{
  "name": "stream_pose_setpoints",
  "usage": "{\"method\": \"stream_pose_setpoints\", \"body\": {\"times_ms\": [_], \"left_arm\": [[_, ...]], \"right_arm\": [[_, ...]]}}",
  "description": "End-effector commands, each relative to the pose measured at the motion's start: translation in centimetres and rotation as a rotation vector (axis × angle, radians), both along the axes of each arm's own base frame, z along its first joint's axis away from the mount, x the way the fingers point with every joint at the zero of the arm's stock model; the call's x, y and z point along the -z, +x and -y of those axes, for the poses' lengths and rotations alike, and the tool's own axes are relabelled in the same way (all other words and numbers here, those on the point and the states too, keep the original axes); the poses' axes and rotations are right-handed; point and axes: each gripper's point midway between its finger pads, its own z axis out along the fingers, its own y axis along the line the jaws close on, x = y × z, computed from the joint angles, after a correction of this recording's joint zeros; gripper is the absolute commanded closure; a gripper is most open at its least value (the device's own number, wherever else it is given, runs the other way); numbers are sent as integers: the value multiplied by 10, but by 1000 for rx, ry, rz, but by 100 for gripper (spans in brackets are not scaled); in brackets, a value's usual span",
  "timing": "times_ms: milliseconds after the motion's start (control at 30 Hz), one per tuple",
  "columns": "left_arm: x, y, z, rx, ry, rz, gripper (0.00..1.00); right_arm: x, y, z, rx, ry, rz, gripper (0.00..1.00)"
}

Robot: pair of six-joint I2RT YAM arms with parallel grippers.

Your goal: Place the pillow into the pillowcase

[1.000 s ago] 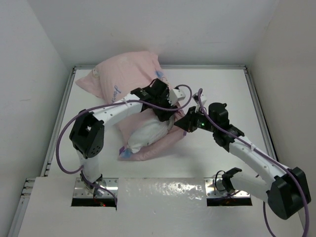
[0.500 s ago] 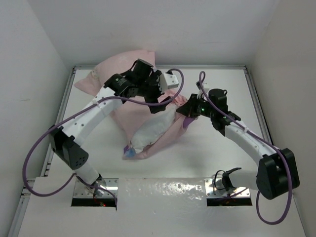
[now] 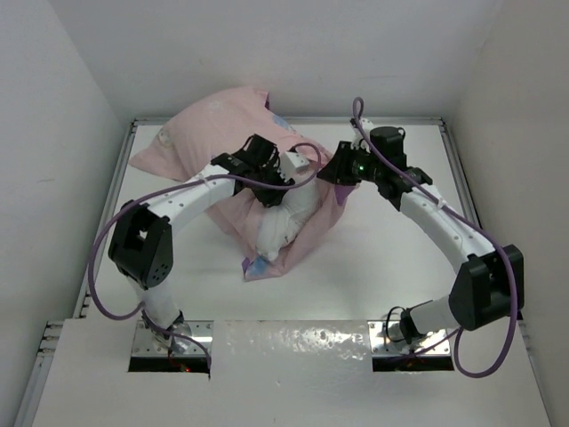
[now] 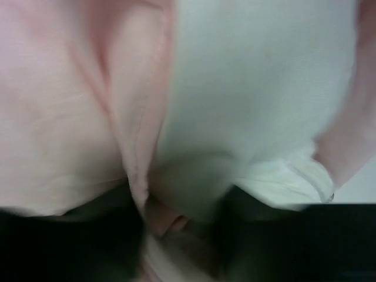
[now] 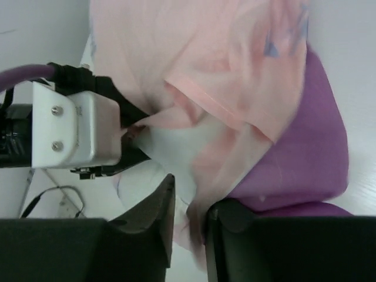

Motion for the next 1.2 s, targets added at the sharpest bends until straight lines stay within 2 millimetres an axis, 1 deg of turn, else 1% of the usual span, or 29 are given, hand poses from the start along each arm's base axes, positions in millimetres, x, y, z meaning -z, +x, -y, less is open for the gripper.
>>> {"method": "stream_pose_setpoints", "body": {"times_ms": [0,33,67,100,167,200,233,267,300,333,367,433,467,533,567,633,700,733,767,800,833,867,900,933,967,1000,1033,1067,1167], "left_arm": [[10,9,18,1,-110,-70,72],[15,7,24,13,-132,-92,82],[16,7,26,10,-140,-98,97],[17,9,27,-3,-149,-100,100],[16,14,33,-13,-183,-93,100],[16,15,35,-21,-191,-89,100],[14,17,36,-39,-203,-86,100],[11,23,38,-46,-215,-71,100],[10,24,40,-50,-219,-69,100],[12,25,42,-55,-223,-79,100],[7,29,44,-56,-232,-71,100],[6,31,47,-58,-242,-76,100],[4,32,48,-57,-247,-75,100],[2,32,50,-57,-253,-77,100],[2,33,50,-55,-254,-77,100],[3,33,51,-54,-250,-87,100],[1,34,53,-52,-251,-88,100],[1,34,53,-51,-252,-89,100],[-1,35,53,-53,-255,-86,100],[-2,34,53,-50,-253,-86,100],[-4,34,53,-49,-256,-84,100],[-5,34,53,-49,-254,-84,100],[-6,34,52,-47,-253,-80,100],[-8,33,51,-45,-249,-82,100],[-8,32,50,-43,-247,-83,100],[-10,32,49,-42,-241,-77,100],[-11,31,48,-44,-239,-75,100],[-12,32,47,-47,-235,-70,100],[-17,30,46,-46,-240,-64,100]], "right_arm": [[-26,20,25,97,-128,78,71],[-23,22,36,118,-194,95,54],[-13,15,44,127,-245,59,43],[-8,12,52,149,-280,47,32],[-9,6,74,235,-342,55,22],[2,-2,80,252,-363,32,15],[3,-7,85,276,-367,30,3],[-3,-14,90,314,-339,35,1],[13,-21,96,347,-345,7,1],[9,-27,96,382,-293,0,1],[30,-34,96,391,-281,-34,1],[44,-43,93,413,-233,-71,1],[56,-52,94,441,-208,-114,1],[68,-58,101,504,-234,-138,1],[79,-67,101,526,-233,-167,1],[92,-72,104,563,-222,-188,1],[113,-73,96,550,-169,-209,1],[120,-71,91,534,-153,-209,1],[118,-60,84,524,-112,-167,1],[129,-54,76,496,-109,-182,1],[119,-38,69,474,-91,-125,1],[122,-30,66,467,-96,-123,1],[139,-24,62,453,-125,-151,1],[131,-10,55,425,-116,-108,1],[134,-3,52,417,-123,-97,1],[149,-1,47,390,-137,-127,1],[145,8,43,375,-133,-104,1],[151,10,43,382,-141,-114,1],[168,17,51,433,-166,-149,15]]}}
